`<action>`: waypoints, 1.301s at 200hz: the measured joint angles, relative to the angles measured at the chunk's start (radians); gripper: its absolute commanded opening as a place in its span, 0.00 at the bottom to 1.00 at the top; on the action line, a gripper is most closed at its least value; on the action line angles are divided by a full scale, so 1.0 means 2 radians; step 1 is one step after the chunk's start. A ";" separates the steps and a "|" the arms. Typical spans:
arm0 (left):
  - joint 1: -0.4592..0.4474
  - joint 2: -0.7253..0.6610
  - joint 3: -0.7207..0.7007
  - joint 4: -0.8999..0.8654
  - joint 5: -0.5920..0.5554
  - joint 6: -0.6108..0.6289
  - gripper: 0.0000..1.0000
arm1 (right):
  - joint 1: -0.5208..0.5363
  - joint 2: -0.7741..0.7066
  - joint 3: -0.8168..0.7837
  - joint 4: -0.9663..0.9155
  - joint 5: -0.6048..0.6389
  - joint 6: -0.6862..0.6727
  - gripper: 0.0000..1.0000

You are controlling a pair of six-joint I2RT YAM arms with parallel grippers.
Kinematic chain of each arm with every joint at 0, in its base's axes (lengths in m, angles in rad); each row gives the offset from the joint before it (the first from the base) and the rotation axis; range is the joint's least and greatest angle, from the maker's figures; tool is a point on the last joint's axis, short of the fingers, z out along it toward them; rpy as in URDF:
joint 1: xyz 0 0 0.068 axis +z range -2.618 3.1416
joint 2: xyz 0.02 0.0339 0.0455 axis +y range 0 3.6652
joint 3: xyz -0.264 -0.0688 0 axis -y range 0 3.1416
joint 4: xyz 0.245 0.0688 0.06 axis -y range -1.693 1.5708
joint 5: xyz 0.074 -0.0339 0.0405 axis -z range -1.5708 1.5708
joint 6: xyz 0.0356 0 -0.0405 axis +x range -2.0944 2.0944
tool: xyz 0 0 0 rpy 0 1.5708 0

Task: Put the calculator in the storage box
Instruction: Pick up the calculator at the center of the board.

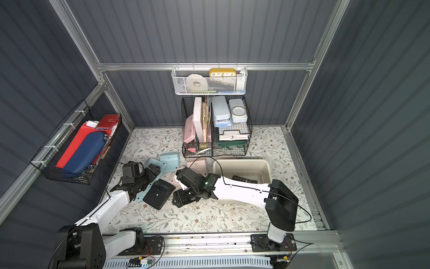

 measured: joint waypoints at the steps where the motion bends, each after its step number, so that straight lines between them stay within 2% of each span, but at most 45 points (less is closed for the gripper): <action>1: 0.000 0.000 -0.001 0.000 0.000 0.000 0.99 | 0.000 0.001 0.000 0.002 0.000 0.001 0.65; 111: 0.000 -0.019 -0.056 0.017 0.034 0.000 0.99 | 0.009 0.101 -0.041 0.196 -0.013 0.112 0.67; 228: 0.000 -0.062 -0.087 0.023 0.104 -0.004 0.99 | 0.006 0.176 -0.056 0.340 0.014 0.209 0.68; 260: 0.001 -0.062 -0.090 0.031 0.110 -0.004 0.99 | 0.002 0.183 -0.071 0.391 0.016 0.235 0.63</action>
